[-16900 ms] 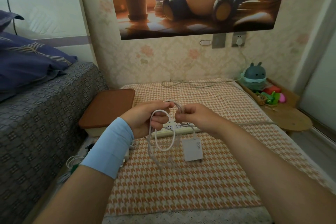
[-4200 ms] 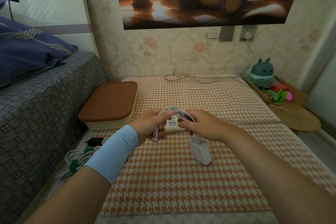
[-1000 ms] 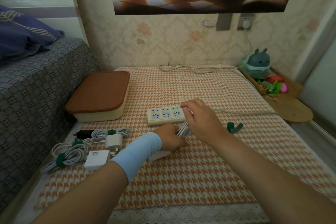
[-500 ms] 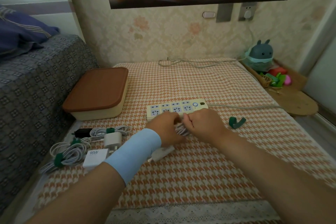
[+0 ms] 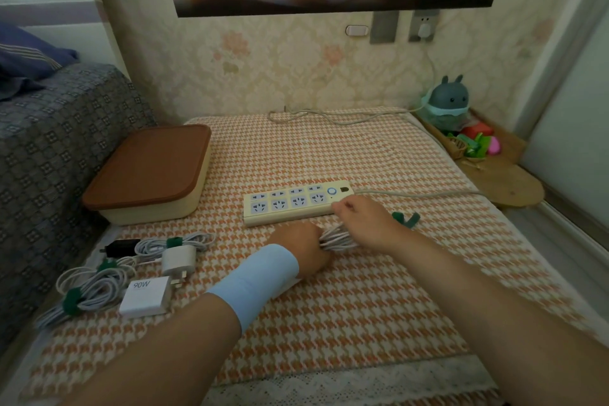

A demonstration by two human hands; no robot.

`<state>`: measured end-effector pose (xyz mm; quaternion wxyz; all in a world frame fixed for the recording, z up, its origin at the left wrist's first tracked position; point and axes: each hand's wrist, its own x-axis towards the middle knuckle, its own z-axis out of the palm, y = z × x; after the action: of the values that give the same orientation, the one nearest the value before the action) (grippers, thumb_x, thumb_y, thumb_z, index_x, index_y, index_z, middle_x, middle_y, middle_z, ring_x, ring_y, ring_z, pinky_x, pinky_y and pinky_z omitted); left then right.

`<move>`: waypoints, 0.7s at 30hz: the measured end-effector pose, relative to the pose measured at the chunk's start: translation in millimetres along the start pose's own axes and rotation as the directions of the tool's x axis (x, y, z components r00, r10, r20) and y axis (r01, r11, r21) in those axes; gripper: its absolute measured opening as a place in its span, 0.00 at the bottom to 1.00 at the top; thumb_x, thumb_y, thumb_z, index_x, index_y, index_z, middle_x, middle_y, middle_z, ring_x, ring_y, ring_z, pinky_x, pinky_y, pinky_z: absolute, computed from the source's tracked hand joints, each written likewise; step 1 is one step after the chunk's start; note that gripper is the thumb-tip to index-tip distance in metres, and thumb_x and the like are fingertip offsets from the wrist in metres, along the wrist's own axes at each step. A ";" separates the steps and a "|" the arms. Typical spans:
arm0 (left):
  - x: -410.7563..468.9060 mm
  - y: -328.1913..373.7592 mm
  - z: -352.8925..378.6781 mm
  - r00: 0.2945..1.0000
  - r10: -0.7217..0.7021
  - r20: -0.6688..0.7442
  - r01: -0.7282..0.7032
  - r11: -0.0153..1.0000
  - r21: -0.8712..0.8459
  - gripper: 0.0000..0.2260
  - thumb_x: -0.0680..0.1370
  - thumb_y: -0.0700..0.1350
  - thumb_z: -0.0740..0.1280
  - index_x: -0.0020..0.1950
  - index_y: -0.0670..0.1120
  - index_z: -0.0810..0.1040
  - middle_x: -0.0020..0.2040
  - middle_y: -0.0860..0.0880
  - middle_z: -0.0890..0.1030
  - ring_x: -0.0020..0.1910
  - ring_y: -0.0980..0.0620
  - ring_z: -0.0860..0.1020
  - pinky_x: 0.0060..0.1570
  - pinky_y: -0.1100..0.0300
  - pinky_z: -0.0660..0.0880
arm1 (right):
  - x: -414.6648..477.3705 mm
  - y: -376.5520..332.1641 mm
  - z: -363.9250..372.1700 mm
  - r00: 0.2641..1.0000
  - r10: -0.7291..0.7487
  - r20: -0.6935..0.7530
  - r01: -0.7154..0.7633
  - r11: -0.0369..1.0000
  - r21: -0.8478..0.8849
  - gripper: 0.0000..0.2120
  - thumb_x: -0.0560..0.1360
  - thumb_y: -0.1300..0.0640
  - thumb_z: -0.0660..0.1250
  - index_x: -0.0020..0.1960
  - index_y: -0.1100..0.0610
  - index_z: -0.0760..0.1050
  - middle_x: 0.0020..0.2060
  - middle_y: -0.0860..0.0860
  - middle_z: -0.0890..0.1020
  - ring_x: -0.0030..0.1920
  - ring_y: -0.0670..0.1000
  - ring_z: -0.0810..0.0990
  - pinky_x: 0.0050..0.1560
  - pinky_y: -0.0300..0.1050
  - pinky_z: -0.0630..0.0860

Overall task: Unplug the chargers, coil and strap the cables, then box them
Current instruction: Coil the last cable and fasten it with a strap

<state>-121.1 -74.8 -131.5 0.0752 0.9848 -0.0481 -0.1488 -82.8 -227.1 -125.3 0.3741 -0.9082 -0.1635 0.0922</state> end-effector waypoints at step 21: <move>-25.0 -38.2 -30.3 0.983 -0.182 -0.011 0.103 0.604 -0.791 0.16 0.78 0.54 0.68 0.36 0.45 0.82 0.35 0.48 0.84 0.36 0.47 0.79 0.47 0.51 0.80 | -10.6 36.7 -32.6 0.958 0.246 -0.150 -0.284 0.895 -0.344 0.12 0.76 0.51 0.74 0.56 0.55 0.80 0.53 0.52 0.83 0.52 0.53 0.81 0.51 0.45 0.77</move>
<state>-133.0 -30.2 -101.9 0.4889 0.8584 0.1041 -0.1157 -74.8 -276.6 -127.9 0.1923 -0.9787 -0.0329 0.0639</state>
